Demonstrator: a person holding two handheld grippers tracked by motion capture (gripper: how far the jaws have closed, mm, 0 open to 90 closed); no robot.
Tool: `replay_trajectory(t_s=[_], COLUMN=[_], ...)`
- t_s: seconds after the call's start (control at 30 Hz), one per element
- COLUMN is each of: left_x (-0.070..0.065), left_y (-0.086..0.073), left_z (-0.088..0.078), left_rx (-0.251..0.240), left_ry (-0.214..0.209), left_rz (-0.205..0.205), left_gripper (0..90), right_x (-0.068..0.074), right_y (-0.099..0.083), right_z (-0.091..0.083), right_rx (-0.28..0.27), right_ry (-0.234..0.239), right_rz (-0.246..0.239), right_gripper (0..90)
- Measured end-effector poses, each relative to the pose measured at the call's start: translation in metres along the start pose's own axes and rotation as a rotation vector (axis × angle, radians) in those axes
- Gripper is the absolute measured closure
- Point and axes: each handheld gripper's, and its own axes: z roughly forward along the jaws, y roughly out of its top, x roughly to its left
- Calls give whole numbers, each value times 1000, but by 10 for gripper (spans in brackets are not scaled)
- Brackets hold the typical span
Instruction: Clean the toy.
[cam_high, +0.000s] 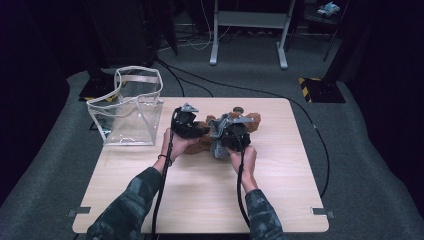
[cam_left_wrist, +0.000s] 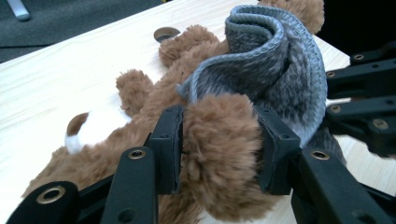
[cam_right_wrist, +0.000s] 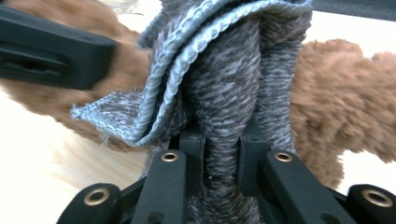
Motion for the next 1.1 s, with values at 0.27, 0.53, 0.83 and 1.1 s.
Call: replay_trajectory(t_s=[0.27,0.53,0.83,1.1], left_x=[3,3,7,7], left_y=[-1,3,2,4], left_z=[-4,-2,-2,-1], left_rx=[-8,-12,-12,-5], left_ry=[16,29,27,27], left_rz=[2,-7,-5,4], left_gripper=[724,733,735,734], right_x=[6,31,-24,-42], right_y=[1,7,-20,-31], right_z=[-5,-11,-8,-26], right_rx=[-14,-24,26,5], right_ry=[-13,73,-59,-114], right_rz=[-21,-69,22,48], right_gripper=[764,765,766,766])
